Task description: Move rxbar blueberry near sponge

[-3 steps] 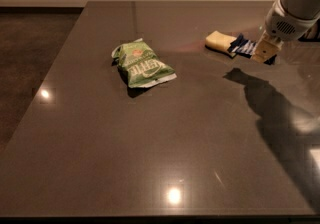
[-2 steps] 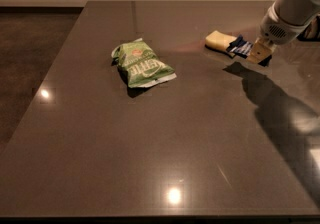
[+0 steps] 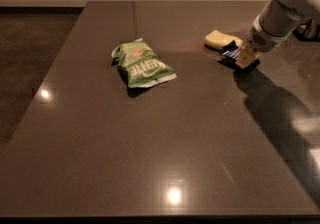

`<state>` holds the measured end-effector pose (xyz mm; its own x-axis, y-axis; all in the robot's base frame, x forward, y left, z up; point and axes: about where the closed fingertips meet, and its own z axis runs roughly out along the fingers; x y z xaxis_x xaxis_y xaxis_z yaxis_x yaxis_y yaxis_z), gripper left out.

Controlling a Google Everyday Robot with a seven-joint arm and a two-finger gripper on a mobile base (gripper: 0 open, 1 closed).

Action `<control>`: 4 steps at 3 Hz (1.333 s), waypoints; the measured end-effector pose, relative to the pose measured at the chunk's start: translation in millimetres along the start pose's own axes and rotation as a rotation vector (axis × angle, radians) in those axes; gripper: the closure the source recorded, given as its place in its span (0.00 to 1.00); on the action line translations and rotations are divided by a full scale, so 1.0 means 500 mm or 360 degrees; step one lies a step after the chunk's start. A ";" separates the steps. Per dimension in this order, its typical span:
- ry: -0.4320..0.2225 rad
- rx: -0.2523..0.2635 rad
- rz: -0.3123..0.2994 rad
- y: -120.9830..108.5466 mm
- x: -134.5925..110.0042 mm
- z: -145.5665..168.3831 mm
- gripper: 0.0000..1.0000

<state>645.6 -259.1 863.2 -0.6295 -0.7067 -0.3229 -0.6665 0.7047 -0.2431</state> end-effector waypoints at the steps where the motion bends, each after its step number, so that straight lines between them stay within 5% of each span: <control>1: -0.0029 -0.0012 -0.0023 0.024 -0.018 0.009 0.59; 3: -0.0021 -0.0020 -0.0025 0.026 -0.017 0.017 0.13; 4: -0.0018 -0.0023 -0.0027 0.028 -0.017 0.020 0.00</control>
Offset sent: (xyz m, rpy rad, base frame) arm 0.0000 0.0120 -0.0038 0.0095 -0.0067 0.0143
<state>645.7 -242.7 853.5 -0.6138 -0.7176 -0.3292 -0.6827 0.6918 -0.2351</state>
